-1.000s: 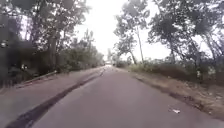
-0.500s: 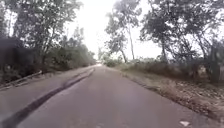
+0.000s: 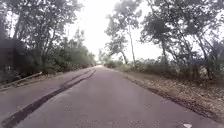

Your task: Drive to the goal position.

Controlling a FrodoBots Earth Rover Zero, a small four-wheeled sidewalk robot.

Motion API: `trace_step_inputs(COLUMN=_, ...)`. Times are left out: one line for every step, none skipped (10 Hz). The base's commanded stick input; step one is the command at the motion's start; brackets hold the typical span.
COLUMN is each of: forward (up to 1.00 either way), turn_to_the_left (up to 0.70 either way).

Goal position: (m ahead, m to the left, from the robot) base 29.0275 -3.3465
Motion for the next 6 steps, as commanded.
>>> trace_step_inputs(forward=0.26, turn_to_the_left=0.00)
trace_step_inputs(forward=0.79, turn_to_the_left=0.00)
trace_step_inputs(forward=0.85, turn_to_the_left=0.00)
trace_step_inputs(forward=0.85, turn_to_the_left=0.00)
trace_step_inputs(forward=0.85, turn_to_the_left=0.00)
trace_step_inputs(forward=0.85, turn_to_the_left=0.00)
